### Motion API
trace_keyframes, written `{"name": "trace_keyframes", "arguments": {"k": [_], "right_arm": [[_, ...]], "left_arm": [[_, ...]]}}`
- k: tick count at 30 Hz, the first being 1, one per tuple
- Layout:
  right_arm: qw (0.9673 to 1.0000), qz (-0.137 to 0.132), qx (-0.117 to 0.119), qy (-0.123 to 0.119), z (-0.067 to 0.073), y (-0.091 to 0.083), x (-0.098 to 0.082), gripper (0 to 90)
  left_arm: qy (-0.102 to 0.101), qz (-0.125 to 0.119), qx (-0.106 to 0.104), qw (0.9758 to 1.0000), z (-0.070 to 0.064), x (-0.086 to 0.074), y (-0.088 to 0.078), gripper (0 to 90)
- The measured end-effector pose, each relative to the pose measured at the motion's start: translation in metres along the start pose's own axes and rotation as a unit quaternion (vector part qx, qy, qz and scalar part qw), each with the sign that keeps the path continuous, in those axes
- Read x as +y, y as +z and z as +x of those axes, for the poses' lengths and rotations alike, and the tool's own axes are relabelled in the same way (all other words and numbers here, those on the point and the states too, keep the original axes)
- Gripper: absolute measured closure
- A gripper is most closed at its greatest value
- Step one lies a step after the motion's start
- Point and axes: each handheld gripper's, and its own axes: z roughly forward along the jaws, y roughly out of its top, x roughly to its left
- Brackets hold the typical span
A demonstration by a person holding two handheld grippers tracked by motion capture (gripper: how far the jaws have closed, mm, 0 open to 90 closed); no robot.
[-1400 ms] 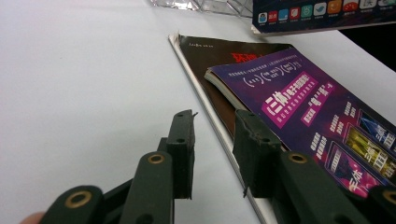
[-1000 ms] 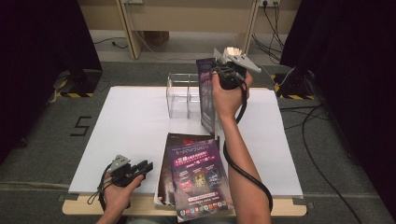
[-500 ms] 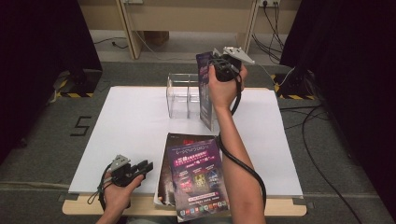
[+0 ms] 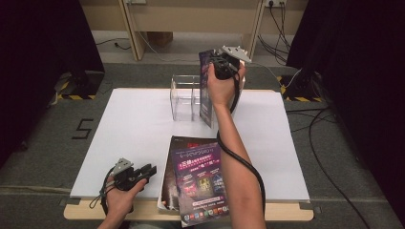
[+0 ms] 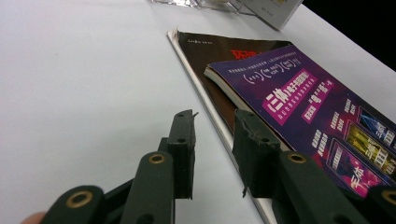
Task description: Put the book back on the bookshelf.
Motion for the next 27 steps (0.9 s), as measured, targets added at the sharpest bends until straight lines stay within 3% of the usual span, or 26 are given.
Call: {"name": "trace_keyframes", "arguments": {"k": [4, 12, 19, 27], "right_arm": [[0.9998, -0.001, 0.002, -0.019, 0.001, -0.015, -0.004, 82.4], [0.9986, -0.003, 0.016, -0.050, -0.001, -0.066, -0.022, 82.8], [0.9981, 0.007, 0.033, -0.051, -0.006, -0.106, -0.039, 83.1], [0.9980, 0.015, 0.035, -0.050, -0.014, -0.132, -0.053, 83.1]], "left_arm": [[-0.003, 0.000, 0.000, 1.0000, 0.000, -0.001, 0.000, 68.2], [-0.005, 0.001, 0.000, 1.0000, -0.002, -0.002, 0.000, 68.1], [-0.003, 0.001, 0.000, 1.0000, -0.003, -0.002, 0.001, 68.1], [-0.003, 0.002, -0.001, 1.0000, -0.004, -0.002, 0.001, 68.1]]}}
